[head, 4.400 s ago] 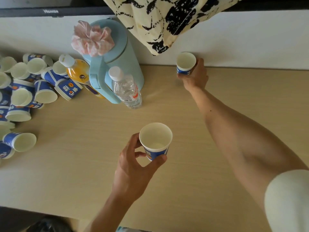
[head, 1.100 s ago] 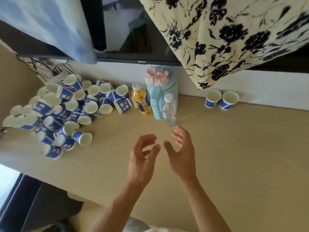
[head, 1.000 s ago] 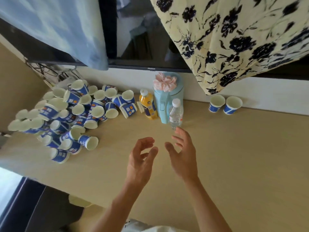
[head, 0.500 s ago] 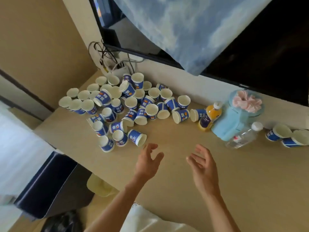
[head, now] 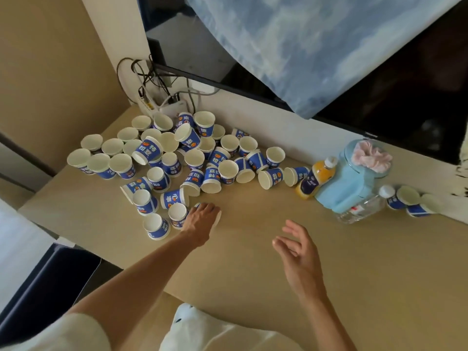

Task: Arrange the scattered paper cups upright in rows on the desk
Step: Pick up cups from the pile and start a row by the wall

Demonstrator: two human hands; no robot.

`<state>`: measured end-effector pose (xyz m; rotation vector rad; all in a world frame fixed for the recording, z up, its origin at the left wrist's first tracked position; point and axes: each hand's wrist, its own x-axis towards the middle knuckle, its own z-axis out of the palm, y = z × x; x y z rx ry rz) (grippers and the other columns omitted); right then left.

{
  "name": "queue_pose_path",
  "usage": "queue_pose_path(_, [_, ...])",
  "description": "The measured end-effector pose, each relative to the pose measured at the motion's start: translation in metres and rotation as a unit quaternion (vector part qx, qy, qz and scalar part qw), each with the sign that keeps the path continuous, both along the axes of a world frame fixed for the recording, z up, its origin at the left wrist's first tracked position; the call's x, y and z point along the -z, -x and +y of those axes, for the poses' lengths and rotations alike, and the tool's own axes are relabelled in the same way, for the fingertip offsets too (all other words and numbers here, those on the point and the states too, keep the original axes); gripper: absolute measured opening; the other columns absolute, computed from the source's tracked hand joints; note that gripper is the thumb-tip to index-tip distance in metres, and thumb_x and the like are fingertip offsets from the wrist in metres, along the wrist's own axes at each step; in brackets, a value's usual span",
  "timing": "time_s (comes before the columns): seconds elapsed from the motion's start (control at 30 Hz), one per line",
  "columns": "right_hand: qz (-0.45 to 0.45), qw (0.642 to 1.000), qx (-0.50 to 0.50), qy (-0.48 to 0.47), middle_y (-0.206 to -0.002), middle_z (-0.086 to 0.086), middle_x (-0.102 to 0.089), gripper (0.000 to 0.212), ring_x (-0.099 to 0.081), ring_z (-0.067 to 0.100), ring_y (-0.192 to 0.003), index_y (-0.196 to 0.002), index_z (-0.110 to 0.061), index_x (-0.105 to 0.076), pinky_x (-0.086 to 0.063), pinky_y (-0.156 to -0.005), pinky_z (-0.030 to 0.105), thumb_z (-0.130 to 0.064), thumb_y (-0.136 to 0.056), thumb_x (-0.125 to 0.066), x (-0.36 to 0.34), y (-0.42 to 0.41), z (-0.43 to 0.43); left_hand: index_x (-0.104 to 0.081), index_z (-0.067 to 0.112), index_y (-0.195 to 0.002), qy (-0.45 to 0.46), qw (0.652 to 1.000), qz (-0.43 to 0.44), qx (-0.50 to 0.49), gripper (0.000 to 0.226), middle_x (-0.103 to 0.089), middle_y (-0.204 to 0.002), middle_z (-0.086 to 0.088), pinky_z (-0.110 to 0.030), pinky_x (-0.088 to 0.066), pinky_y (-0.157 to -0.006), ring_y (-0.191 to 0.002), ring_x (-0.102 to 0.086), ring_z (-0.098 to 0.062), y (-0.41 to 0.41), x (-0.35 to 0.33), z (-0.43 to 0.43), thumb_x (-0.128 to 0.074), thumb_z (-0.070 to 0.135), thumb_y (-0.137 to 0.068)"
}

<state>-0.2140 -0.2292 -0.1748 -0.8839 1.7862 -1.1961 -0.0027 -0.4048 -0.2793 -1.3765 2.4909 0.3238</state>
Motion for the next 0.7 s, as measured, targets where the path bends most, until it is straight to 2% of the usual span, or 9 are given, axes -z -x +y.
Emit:
queue_pose_path(0.13, [0.014, 1.000, 0.008, -0.016, -0.131, -0.006, -0.063, 0.049, -0.067, 0.006, -0.110, -0.138, -0.021, -0.054, -0.053, -0.083, 0.015, -0.013, -0.093, -0.072, 0.001, -0.004, 0.009, -0.041, 0.020, -0.146, 0.041, 0.998, -0.021, 0.044, 0.071, -0.050, -0.143, -0.002, -0.038, -0.035, -0.110, -0.133, -0.044, -0.024, 0.002, 0.015, 0.002, -0.071, 0.013, -0.083])
queue_pose_path(0.2, [0.015, 1.000, 0.011, -0.025, -0.130, -0.006, -0.063, 0.049, -0.067, 0.006, -0.110, -0.137, -0.022, -0.054, -0.054, -0.082, 0.017, -0.014, -0.093, -0.072, 0.003, -0.006, 0.011, -0.043, 0.021, -0.145, 0.050, 0.997, -0.007, 0.052, 0.067, -0.052, -0.139, -0.002, -0.037, -0.034, -0.109, -0.130, -0.047, -0.024, 0.001, 0.021, 0.005, -0.072, 0.021, -0.084])
queue_pose_path(0.27, [0.015, 0.999, 0.014, -0.032, -0.130, -0.005, -0.063, 0.049, -0.067, 0.008, -0.110, -0.137, -0.021, -0.054, -0.054, -0.082, 0.018, -0.013, -0.092, -0.072, 0.007, -0.008, 0.012, -0.044, 0.023, -0.143, 0.032, 0.998, 0.040, 0.034, 0.069, -0.054, -0.136, 0.000, -0.037, -0.033, -0.108, -0.127, -0.049, -0.024, 0.003, 0.019, 0.010, -0.075, 0.035, -0.083])
queue_pose_path(0.33, [0.020, 0.999, 0.012, -0.041, -0.129, -0.001, -0.063, 0.050, -0.067, 0.011, -0.112, -0.136, -0.019, -0.054, -0.054, -0.083, 0.018, -0.010, -0.091, -0.073, 0.012, -0.012, 0.012, -0.047, 0.024, -0.139, -0.017, 0.989, 0.148, -0.026, 0.072, -0.057, -0.132, 0.001, -0.037, -0.035, -0.103, -0.122, -0.052, -0.023, 0.009, 0.005, 0.020, -0.079, 0.044, -0.077])
queue_pose_path(0.4, [0.035, 0.998, 0.000, -0.060, -0.129, 0.000, -0.062, 0.056, -0.064, 0.015, -0.117, -0.138, -0.022, -0.052, -0.053, -0.091, 0.023, -0.008, -0.088, -0.076, 0.018, -0.017, 0.012, -0.052, 0.023, -0.131, -0.083, 0.949, 0.285, -0.111, 0.072, -0.062, -0.124, 0.003, -0.037, -0.043, -0.098, -0.114, -0.057, -0.020, 0.017, -0.016, 0.035, -0.085, 0.045, -0.071])
queue_pose_path(0.47, [0.052, 0.994, -0.028, -0.088, -0.130, -0.003, -0.060, 0.070, -0.060, 0.016, -0.121, -0.144, -0.023, -0.047, -0.049, -0.099, 0.030, -0.008, -0.084, -0.080, 0.021, -0.021, 0.011, -0.056, 0.021, -0.126, -0.141, 0.898, 0.380, -0.168, 0.070, -0.067, -0.115, 0.004, -0.027, -0.050, -0.089, -0.104, -0.061, -0.015, 0.023, -0.037, 0.051, -0.091, 0.038, -0.068])
queue_pose_path(0.53, [0.058, 0.990, -0.072, -0.109, -0.133, -0.008, -0.057, 0.082, -0.058, 0.010, -0.122, -0.148, -0.027, -0.041, -0.046, -0.099, 0.028, -0.010, -0.080, -0.084, 0.022, -0.024, 0.008, -0.058, 0.020, -0.123, -0.183, 0.863, 0.431, -0.188, 0.065, -0.068, -0.109, 0.008, -0.011, -0.047, -0.077, -0.099, -0.063, -0.009, 0.025, -0.054, 0.067, -0.092, 0.030, -0.069])
queue_pose_path(0.57, [0.058, 0.987, -0.094, -0.114, -0.134, -0.012, -0.057, 0.086, -0.057, 0.006, -0.123, -0.148, -0.031, -0.040, -0.045, -0.099, 0.027, -0.013, -0.078, -0.086, 0.021, -0.026, 0.006, -0.058, 0.020, -0.122, -0.199, 0.851, 0.447, -0.190, 0.062, -0.068, -0.107, 0.010, -0.007, -0.045, -0.075, -0.098, -0.064, -0.007, 0.025, -0.061, 0.074, -0.091, 0.027, -0.070])
queue_pose_path(0.7, [0.071, 0.985, -0.126, -0.088, -0.125, -0.022, -0.064, 0.079, -0.060, 0.003, -0.119, -0.132, -0.043, -0.052, -0.051, -0.098, 0.026, -0.029, -0.066, -0.092, 0.018, -0.035, 0.000, -0.058, 0.028, -0.119, -0.232, 0.819, 0.488, -0.193, 0.058, -0.070, -0.106, 0.015, -0.014, -0.052, -0.079, -0.097, -0.065, 0.004, 0.020, -0.079, 0.097, -0.089, 0.026, -0.069])
